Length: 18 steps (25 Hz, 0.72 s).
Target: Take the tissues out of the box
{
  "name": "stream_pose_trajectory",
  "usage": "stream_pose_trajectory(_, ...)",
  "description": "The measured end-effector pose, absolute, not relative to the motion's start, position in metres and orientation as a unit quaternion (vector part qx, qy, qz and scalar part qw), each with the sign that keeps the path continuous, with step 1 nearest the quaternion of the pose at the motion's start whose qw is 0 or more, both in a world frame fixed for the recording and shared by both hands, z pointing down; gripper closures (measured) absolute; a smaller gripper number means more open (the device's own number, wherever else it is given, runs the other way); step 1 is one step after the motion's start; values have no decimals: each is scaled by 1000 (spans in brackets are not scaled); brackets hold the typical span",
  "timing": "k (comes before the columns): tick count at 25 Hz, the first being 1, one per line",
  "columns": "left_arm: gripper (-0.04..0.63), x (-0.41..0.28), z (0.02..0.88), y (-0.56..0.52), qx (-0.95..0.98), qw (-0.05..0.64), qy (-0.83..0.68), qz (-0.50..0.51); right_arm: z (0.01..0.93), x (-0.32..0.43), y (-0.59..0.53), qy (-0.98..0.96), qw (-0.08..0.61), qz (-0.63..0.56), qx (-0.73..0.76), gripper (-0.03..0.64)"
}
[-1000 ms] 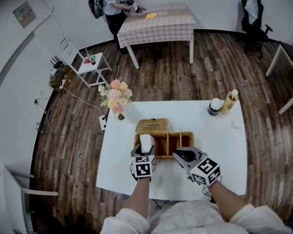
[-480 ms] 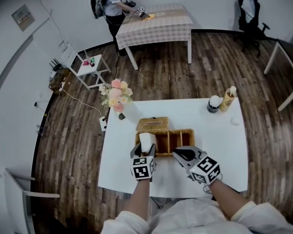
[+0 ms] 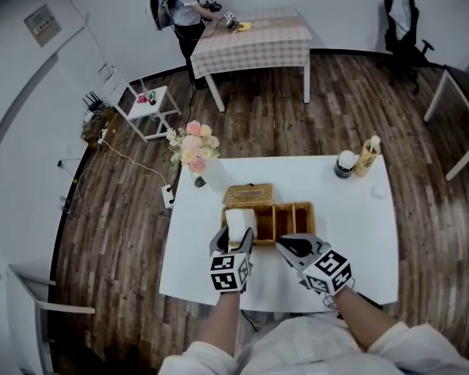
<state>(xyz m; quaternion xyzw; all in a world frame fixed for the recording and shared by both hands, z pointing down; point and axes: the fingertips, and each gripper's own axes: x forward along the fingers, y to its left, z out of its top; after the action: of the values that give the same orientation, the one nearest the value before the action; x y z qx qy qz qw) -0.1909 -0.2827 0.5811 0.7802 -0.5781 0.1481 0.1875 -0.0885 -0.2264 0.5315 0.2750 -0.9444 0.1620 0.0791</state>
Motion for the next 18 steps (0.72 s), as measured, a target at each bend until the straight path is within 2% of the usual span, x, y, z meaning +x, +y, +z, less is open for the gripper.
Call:
stream_pose_trajectory(13, 347, -167, 554, -253, 815, 174, -543, 107, 529, -92, -212, -943, 75, 160, 283, 578)
stream_pose_trajectory(18, 347, -164, 538, -245, 815, 215, -536, 40, 522, -88, -207, -941, 67, 156, 292, 578)
